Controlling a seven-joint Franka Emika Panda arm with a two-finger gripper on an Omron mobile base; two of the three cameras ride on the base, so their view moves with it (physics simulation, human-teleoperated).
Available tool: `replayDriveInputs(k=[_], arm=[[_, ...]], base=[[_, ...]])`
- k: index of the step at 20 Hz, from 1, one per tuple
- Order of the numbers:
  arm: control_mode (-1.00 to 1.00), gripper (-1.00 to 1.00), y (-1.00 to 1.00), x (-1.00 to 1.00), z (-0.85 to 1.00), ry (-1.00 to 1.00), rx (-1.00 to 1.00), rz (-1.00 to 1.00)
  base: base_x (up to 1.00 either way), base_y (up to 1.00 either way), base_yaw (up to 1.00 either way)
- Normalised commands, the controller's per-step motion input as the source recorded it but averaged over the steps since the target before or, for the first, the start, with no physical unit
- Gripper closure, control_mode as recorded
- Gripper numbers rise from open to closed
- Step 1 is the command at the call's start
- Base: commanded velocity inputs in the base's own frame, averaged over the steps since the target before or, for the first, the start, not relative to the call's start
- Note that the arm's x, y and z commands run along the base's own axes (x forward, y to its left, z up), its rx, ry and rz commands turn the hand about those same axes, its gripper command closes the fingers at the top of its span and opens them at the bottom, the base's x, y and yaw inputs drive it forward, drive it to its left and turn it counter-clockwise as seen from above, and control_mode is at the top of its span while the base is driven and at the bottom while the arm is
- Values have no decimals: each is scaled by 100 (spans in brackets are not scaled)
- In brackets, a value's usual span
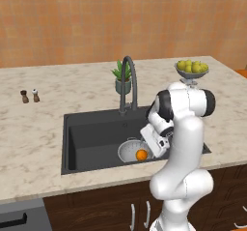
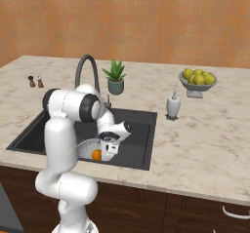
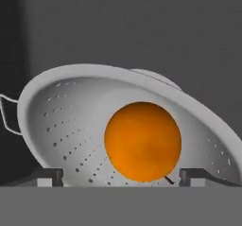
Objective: Put the colander in the sink, put the orange in the colander, and turn on the sink faucet and pour water over the colander.
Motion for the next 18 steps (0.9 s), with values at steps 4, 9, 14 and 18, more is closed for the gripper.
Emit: replayDriveInputs(k=[4, 9, 14, 18], arm=[[-100, -100, -11, -14, 78, -23, 29, -6], [-100, -100, -1, -24, 64, -16, 25, -18], [-100, -100, 0, -19, 61, -9, 22, -24], [-100, -100, 0, -1, 77, -2, 21, -13]], base=[[0, 0, 0], [0, 0, 0], [0, 0, 0], [0, 0, 0]])
